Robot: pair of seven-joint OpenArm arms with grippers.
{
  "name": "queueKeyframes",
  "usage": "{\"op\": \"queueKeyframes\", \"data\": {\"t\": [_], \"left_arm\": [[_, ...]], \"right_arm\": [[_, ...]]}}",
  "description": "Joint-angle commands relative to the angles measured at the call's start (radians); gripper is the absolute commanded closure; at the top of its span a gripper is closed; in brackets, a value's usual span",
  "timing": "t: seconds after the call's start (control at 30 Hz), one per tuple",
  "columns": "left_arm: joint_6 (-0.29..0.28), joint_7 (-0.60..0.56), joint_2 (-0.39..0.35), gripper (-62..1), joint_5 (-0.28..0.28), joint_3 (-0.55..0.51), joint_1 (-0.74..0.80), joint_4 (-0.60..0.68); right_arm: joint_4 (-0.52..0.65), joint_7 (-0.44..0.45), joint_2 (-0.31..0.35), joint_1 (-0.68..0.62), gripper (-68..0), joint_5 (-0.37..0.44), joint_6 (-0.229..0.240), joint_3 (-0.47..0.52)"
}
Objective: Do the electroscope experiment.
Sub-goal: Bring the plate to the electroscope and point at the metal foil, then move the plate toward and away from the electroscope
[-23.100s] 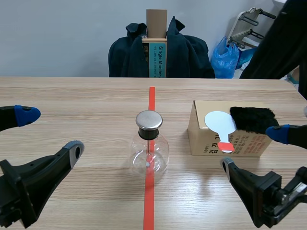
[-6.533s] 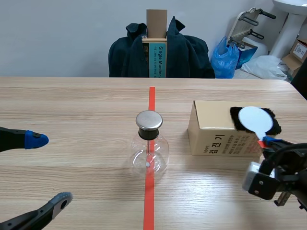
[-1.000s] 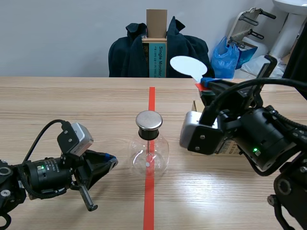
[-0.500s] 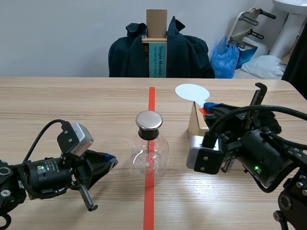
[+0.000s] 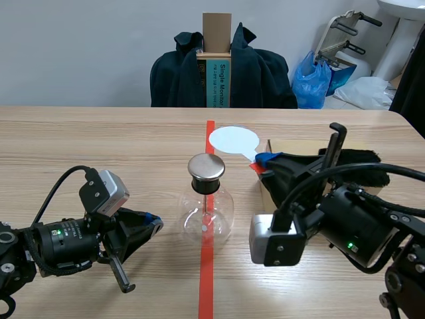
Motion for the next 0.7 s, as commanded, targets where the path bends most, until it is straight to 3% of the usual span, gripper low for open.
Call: {"op": "queueKeyframes", "data": {"t": [0.0, 0.67], "left_arm": [[-0.005, -0.014, -0.006, -2.7, -0.010, -0.012, -0.003, 0.021], [-0.005, -0.014, -0.006, -2.7, -0.010, -0.012, -0.003, 0.021]], "right_arm": [[0.016, 0.017, 0.006, 0.006, -0.9, 0.006, -0.010, 0.009], [0.016, 0.171, 0.005, 0.007, -0.8, -0.087, -0.045, 0.009]]}}
